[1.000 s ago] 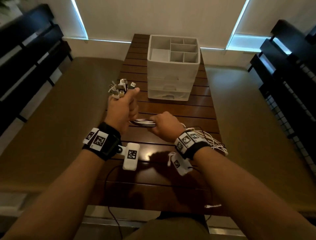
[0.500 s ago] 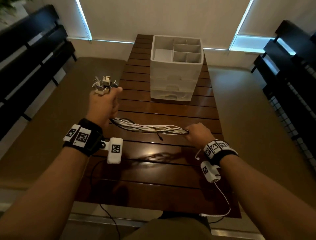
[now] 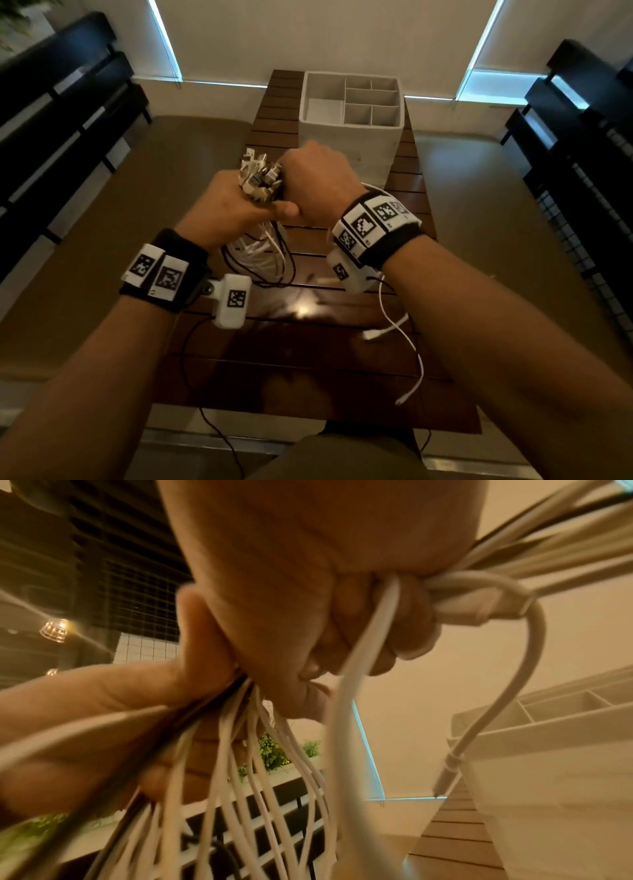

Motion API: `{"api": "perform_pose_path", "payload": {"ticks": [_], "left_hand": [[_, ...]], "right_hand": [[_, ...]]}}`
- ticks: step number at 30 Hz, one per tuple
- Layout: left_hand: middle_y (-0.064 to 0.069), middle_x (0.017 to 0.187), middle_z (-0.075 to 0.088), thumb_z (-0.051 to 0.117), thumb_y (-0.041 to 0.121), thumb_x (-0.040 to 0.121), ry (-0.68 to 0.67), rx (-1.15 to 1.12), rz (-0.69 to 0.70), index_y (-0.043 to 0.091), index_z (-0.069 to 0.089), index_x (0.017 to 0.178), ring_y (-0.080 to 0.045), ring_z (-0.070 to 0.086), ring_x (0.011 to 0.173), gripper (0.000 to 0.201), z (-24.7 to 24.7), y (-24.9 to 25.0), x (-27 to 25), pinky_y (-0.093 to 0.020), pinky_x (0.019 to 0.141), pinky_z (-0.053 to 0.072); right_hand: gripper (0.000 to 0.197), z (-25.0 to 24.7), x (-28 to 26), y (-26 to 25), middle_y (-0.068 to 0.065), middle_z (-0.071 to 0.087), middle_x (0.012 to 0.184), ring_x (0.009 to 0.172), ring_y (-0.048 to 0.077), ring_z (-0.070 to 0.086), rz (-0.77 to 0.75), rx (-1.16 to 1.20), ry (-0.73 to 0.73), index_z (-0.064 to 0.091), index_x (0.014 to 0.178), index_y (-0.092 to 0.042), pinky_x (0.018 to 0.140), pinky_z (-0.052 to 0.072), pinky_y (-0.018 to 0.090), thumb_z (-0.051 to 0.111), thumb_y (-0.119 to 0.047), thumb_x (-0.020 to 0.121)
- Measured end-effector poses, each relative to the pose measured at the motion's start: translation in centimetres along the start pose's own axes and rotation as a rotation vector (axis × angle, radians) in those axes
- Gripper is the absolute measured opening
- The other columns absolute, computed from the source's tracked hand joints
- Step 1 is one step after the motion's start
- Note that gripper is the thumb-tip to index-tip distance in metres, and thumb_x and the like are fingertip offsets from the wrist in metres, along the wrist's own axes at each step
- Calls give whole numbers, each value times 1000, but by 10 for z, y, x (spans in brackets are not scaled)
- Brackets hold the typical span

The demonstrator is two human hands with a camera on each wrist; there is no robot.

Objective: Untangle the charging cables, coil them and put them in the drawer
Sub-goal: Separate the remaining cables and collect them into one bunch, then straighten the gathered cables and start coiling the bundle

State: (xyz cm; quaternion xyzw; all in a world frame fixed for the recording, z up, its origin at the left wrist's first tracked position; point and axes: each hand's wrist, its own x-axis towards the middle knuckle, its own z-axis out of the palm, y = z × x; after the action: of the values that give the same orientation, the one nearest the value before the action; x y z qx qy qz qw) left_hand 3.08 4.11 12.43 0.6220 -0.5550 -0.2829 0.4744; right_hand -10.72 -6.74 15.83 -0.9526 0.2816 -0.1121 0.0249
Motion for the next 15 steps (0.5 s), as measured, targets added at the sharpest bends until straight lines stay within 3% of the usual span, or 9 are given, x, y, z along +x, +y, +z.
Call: {"api": "perform_pose_path", "payload": {"ticks": [2,5,7,9,10,12,15], "left_hand": [[-5,98,79,90,27,71,-16,72,10,5,78,104,-6,72,91,41,-9,-1,5,-22,80,58],[7,96,79,89,19,78,-44,135,-13,15,80,103,-1,73,89,26,-9,-15,4,-19,78,55],[3,96,80,89,26,83,-47,162,-34,18,81,105,-12,76,96,25,-7,-27,2,-31,81,60],[1,97,80,85,37,85,-38,195,-39,18,81,108,-17,75,96,30,-5,-29,-1,-36,84,60],[0,96,80,84,36,87,-39,210,-34,17,81,107,-16,75,92,28,-4,-27,-1,-34,82,58],[6,87,77,81,31,90,-37,254,0,16,80,102,-7,70,80,20,-5,-26,-4,-24,72,53],[23,76,72,79,25,91,50,233,-19,31,76,93,6,64,71,7,-22,-38,-8,-10,66,45]], "right_hand": [[18,3,2,-1,0,53,75,64,23,53,-16,10,-2,62,83,-17,62,43,34,59,-28,97],[20,21,-2,2,0,64,80,74,25,62,-59,119,-90,69,90,-16,65,50,36,66,-35,93],[20,33,-7,9,-1,71,82,74,20,65,-66,244,-123,72,91,-20,66,53,36,73,-40,89],[20,39,-13,18,-8,66,71,63,7,58,-42,360,-123,69,81,-26,60,46,29,77,-42,88],[23,41,-17,24,-11,61,66,59,2,54,-29,380,-132,64,76,-28,58,41,26,78,-42,89],[20,50,-26,36,-12,59,66,60,1,55,-4,368,-179,65,82,-27,58,40,26,77,-41,91],[32,65,-40,68,-3,66,79,73,18,64,101,263,-166,70,96,-17,66,53,34,64,-48,98]]}}
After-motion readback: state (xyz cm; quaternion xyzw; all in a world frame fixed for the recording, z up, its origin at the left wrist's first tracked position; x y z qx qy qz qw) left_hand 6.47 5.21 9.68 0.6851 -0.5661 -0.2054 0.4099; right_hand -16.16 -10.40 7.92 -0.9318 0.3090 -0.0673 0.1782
